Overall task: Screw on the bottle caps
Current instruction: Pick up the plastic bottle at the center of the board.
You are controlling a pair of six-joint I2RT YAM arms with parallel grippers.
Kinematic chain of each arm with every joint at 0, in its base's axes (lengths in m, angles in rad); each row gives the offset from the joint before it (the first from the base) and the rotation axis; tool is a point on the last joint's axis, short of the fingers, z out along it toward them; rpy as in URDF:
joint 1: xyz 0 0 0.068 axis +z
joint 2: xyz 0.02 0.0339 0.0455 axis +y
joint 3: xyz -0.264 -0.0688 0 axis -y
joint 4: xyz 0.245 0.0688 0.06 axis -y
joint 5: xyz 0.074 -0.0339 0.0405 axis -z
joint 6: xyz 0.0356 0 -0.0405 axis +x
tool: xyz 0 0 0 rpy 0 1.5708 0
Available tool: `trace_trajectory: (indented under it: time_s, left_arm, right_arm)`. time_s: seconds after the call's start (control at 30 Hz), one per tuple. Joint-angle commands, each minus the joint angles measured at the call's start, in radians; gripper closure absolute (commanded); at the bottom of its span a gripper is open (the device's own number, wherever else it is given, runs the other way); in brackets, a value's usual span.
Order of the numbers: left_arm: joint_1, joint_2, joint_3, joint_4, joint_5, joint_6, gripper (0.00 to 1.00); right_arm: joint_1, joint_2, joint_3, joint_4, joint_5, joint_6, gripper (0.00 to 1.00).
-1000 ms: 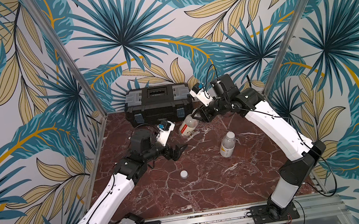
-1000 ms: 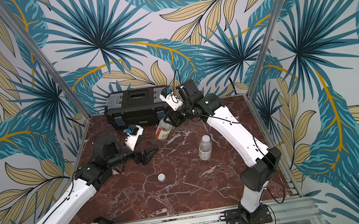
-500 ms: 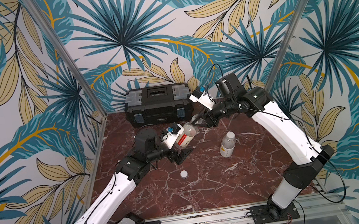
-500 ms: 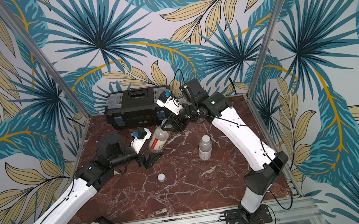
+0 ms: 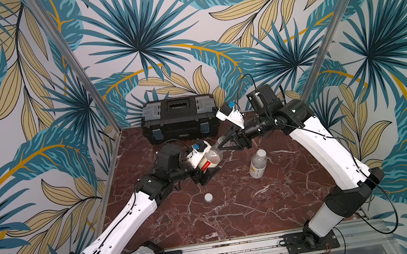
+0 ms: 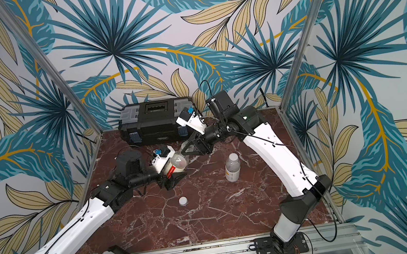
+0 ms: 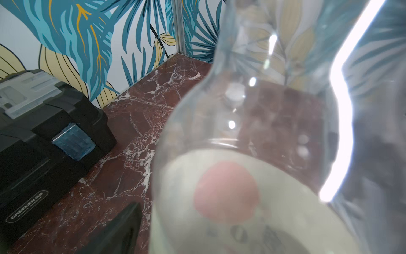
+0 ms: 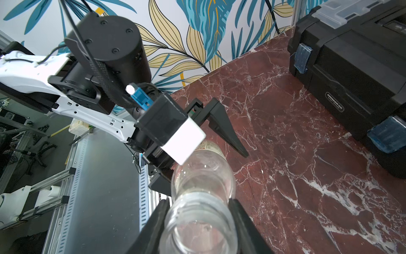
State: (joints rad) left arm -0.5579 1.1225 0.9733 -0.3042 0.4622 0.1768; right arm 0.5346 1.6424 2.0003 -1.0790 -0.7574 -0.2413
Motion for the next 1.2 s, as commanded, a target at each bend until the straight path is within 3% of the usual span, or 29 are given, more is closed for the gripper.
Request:
trace_trajectory:
  time_s: [0.0, 0.23, 0.33, 0.43, 0.5, 0.63, 0.83, 1.0, 1.17]
  left_arm:
    - [-0.004, -0.017, 0.044, 0.018, 0.021, 0.002, 0.19]
    - [-0.006, 0.005, 0.064, -0.014, 0.042, -0.003, 0.38]
    - [-0.005, 0.013, 0.072, -0.022, 0.041, -0.018, 0.4]
    - [-0.006, 0.014, 0.071, -0.022, 0.036, -0.025, 0.37]
    - [-0.006, 0.013, 0.07, -0.023, 0.029, -0.027, 0.37]
    - [-0.006, 0.007, 0.065, -0.033, -0.004, -0.02, 0.37]
    - [-0.005, 0.009, 0.056, -0.03, -0.249, -0.039, 0.37]
    - [-0.005, 0.005, 0.05, -0.003, -0.391, -0.061, 0.37]
    - [-0.002, -0.011, 0.03, 0.06, -0.6, -0.1, 0.32]
  right_arm:
    - [0.003, -0.02, -0.023, 0.007, -0.046, -0.014, 1.0]
    - [-0.002, -0.023, -0.035, 0.02, -0.043, -0.015, 1.0]
    - [-0.006, -0.021, -0.038, 0.024, -0.038, -0.006, 1.0]
    - [-0.007, -0.024, -0.047, 0.043, -0.021, 0.011, 0.81]
    - [-0.007, -0.031, -0.056, 0.07, 0.011, 0.032, 0.59]
    - [-0.019, -0.057, -0.076, 0.143, 0.134, 0.095, 0.32]
    - [-0.033, -0.142, -0.131, 0.241, 0.34, 0.147, 0.19]
    - [-0.023, -0.154, -0.151, 0.162, 0.386, 0.129, 0.18]
    - [0.057, -0.168, -0.3, 0.159, 0.477, 0.112, 0.18]
